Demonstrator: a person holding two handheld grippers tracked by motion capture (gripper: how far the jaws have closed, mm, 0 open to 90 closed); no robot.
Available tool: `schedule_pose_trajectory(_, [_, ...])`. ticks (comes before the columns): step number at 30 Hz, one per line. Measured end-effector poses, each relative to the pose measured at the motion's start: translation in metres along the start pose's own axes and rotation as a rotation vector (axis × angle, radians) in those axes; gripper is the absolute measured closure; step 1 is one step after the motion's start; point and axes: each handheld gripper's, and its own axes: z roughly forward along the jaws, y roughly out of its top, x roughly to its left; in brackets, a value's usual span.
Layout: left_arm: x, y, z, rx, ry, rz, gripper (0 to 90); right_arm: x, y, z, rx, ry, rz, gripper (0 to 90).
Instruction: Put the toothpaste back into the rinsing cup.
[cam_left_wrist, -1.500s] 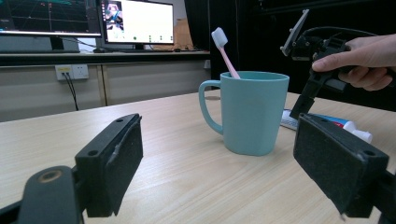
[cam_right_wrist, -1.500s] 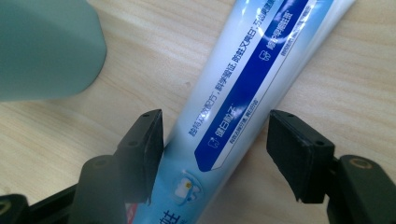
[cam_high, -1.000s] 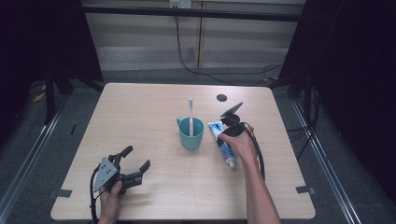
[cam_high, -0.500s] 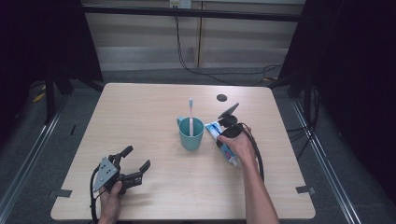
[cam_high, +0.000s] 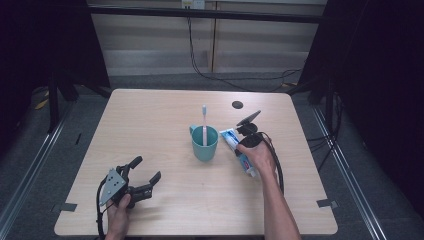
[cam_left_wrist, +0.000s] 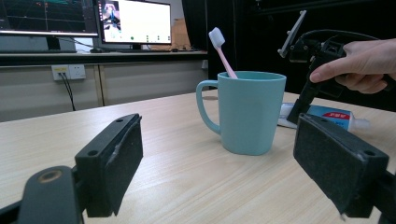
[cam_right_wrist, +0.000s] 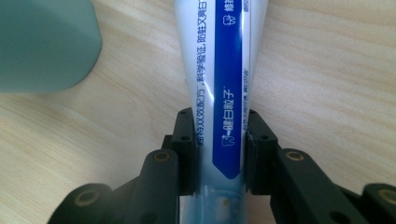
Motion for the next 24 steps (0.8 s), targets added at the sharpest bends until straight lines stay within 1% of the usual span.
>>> schedule_pose_trajectory(4, [0.000,0.000,0.000,0.000,0.000,0.000,15.8,-0.002,-0.003,-0.001,-0.015,0.023,0.011,72.3])
schedule_pose_trajectory(7, [0.000,0.000,0.000,0.000,0.000,0.000,15.8,-0.003,-0.005,-0.003,-0.017,0.021,0.017,72.6])
schedule_pose_trajectory(8, [0.000,0.000,0.000,0.000,0.000,0.000,15.8,-0.005,-0.007,-0.004,-0.036,0.039,0.023,72.8])
schedule_pose_trajectory(9, [0.000,0.000,0.000,0.000,0.000,0.000,15.8,-0.005,-0.007,-0.004,-0.036,0.039,0.023,72.8])
schedule_pose_trajectory(10, [0.000,0.000,0.000,0.000,0.000,0.000,15.8,-0.006,-0.008,-0.006,-0.046,0.051,0.029,72.9])
schedule_pose_trajectory(11, [0.000,0.000,0.000,0.001,0.000,0.001,15.8,-0.006,-0.009,-0.008,-0.058,0.048,0.031,72.9])
schedule_pose_trajectory(14, [0.000,0.000,0.000,0.000,0.000,0.000,15.8,-0.007,-0.010,-0.011,-0.070,0.044,0.038,73.0])
schedule_pose_trajectory(16, [0.000,0.000,0.000,0.000,0.000,0.000,15.8,-0.010,-0.012,-0.013,-0.092,0.061,0.045,73.0])
schedule_pose_trajectory(17, [0.000,0.000,0.000,0.000,0.000,0.000,15.8,-0.010,-0.012,-0.014,-0.094,0.069,0.041,73.0])
schedule_pose_trajectory(19, [0.000,0.000,0.000,0.000,0.000,0.000,15.8,-0.008,-0.013,-0.017,-0.107,0.069,0.042,73.1])
schedule_pose_trajectory(22, [0.000,0.000,0.000,0.000,0.000,0.000,15.8,-0.009,-0.015,-0.023,-0.153,0.086,0.058,73.2])
schedule_pose_trajectory(23, [0.000,0.000,0.000,0.000,0.001,0.000,15.8,-0.009,-0.016,-0.025,-0.162,0.080,0.055,73.2])
schedule_pose_trajectory(24, [0.000,0.000,0.000,0.000,0.003,0.000,15.8,-0.008,-0.017,-0.029,-0.193,0.075,0.047,73.2])
